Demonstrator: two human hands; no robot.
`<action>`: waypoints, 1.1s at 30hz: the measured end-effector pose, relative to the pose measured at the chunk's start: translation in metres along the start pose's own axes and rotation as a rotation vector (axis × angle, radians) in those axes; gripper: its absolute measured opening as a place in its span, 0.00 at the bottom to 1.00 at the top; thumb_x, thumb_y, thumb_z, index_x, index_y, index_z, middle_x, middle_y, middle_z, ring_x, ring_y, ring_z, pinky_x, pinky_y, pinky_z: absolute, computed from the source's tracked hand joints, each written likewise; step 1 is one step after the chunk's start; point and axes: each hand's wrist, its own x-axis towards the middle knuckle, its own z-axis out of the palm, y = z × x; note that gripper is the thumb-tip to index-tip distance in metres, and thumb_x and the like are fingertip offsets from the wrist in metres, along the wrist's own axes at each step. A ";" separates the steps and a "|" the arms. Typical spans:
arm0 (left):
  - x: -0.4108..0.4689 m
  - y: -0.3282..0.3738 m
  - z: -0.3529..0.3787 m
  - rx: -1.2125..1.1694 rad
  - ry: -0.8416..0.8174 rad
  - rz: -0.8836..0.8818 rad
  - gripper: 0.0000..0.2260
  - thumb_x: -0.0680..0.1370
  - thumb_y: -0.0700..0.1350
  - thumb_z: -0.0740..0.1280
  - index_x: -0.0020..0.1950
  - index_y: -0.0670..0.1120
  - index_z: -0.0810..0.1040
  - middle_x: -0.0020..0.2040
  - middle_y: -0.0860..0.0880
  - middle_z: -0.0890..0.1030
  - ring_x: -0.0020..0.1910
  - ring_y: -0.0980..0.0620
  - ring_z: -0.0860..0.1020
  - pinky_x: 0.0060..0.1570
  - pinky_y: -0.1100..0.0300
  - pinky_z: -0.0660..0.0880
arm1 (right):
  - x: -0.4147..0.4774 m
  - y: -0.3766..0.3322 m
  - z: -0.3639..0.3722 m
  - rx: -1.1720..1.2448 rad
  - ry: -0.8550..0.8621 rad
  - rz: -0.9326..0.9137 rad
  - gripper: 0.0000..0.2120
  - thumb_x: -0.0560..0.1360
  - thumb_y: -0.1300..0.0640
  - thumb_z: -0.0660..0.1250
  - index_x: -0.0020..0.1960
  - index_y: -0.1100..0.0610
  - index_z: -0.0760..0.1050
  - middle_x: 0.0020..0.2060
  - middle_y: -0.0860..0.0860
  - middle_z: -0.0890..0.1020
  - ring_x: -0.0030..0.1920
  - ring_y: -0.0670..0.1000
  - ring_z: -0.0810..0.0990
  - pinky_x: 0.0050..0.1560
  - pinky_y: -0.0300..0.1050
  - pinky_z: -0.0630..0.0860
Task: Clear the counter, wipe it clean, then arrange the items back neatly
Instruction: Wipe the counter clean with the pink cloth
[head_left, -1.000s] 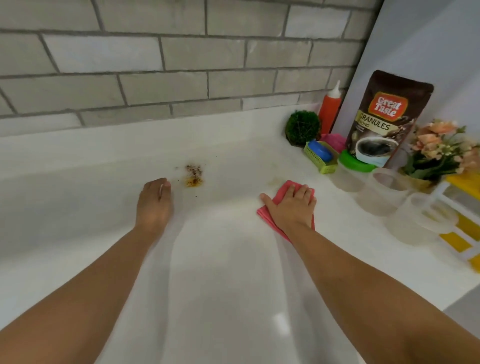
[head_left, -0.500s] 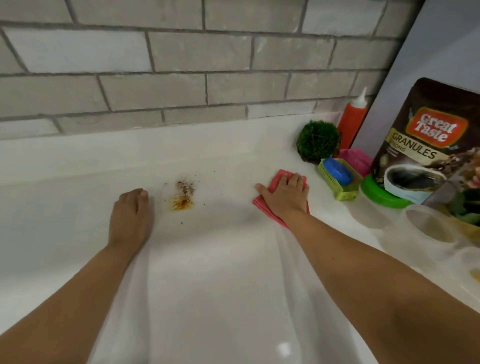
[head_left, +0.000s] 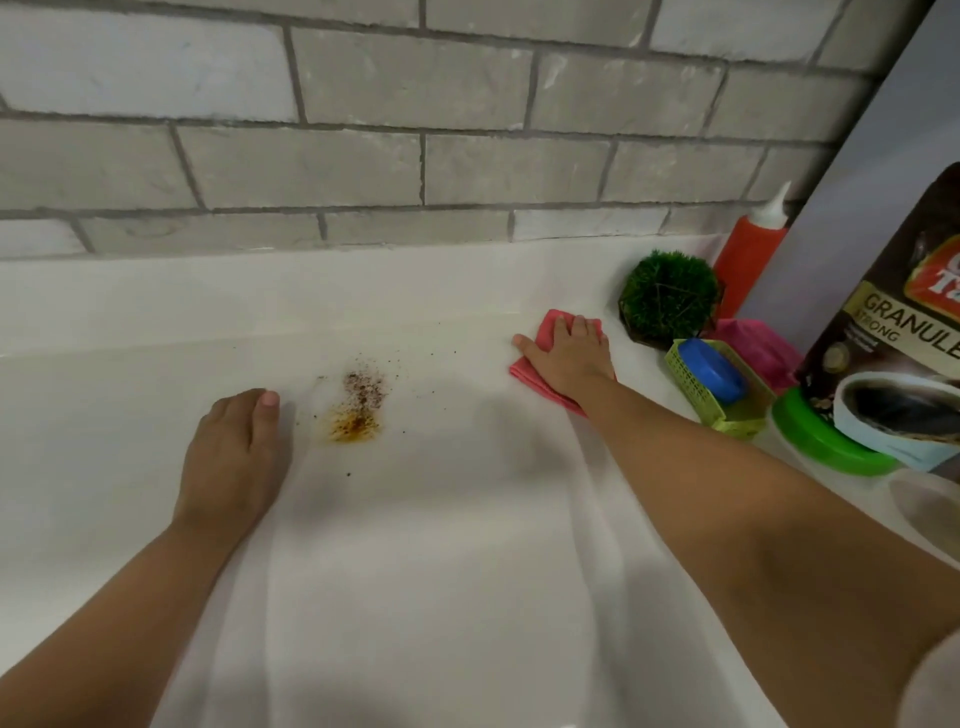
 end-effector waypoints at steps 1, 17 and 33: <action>0.000 0.001 -0.001 0.003 0.003 0.002 0.17 0.83 0.45 0.51 0.59 0.36 0.74 0.58 0.36 0.76 0.59 0.39 0.71 0.58 0.50 0.65 | -0.008 -0.001 0.000 -0.004 -0.004 -0.031 0.42 0.75 0.31 0.46 0.76 0.60 0.49 0.75 0.60 0.53 0.76 0.58 0.50 0.75 0.54 0.47; 0.000 0.004 -0.002 -0.021 -0.017 -0.068 0.18 0.82 0.47 0.50 0.60 0.39 0.74 0.60 0.39 0.75 0.61 0.42 0.70 0.60 0.53 0.64 | -0.060 0.004 0.011 0.087 0.087 -0.111 0.25 0.81 0.50 0.48 0.75 0.61 0.55 0.75 0.59 0.56 0.75 0.57 0.53 0.74 0.50 0.49; 0.001 0.008 -0.002 -0.017 0.024 -0.023 0.15 0.82 0.44 0.51 0.53 0.37 0.75 0.52 0.40 0.77 0.55 0.43 0.71 0.48 0.65 0.57 | -0.014 -0.087 0.015 0.362 0.055 -0.552 0.18 0.82 0.59 0.51 0.70 0.54 0.68 0.69 0.49 0.71 0.70 0.50 0.65 0.66 0.34 0.57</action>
